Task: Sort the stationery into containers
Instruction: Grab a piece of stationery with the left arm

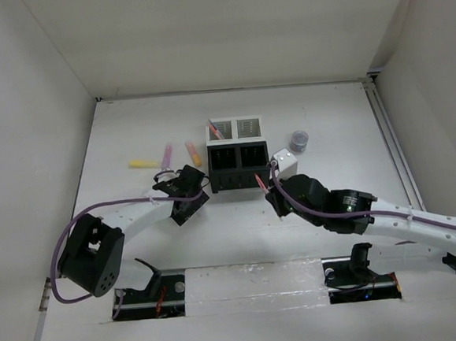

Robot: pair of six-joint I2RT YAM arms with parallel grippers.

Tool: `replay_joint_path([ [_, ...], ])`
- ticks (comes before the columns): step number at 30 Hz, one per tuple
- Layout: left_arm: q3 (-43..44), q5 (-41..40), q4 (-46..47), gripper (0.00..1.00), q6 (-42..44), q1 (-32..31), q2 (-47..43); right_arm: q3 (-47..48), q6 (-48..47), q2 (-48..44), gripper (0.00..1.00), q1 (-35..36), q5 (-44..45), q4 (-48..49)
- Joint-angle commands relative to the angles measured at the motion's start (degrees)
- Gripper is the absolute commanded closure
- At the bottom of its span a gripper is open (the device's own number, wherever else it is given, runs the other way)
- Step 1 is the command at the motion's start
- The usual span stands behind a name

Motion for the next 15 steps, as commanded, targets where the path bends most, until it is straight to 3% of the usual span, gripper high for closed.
replay_joint_path([
  [1,1.8,-1.5,-2.5,0.32,-0.9,-0.1,1.0,-0.3,-0.5,-2.0,1.00,-0.3,-0.5,3.8],
  [5,1.8,-1.5,-3.0,0.35,-1.5,-1.2,1.5,-0.8,-0.5,-2.6,1.00,-0.3,-1.1,4.3],
  [7,1.8,-1.5,-3.0,0.43,-1.5,-1.2,2.1,-0.8,-1.1,-2.6,1.00,-0.3,-1.1,4.3],
  [15,1.8,-0.9,-3.7,0.50,-2.1,-1.2,3.9,-1.3,-1.1,-3.2,1.00,-0.3,-1.1,4.9],
])
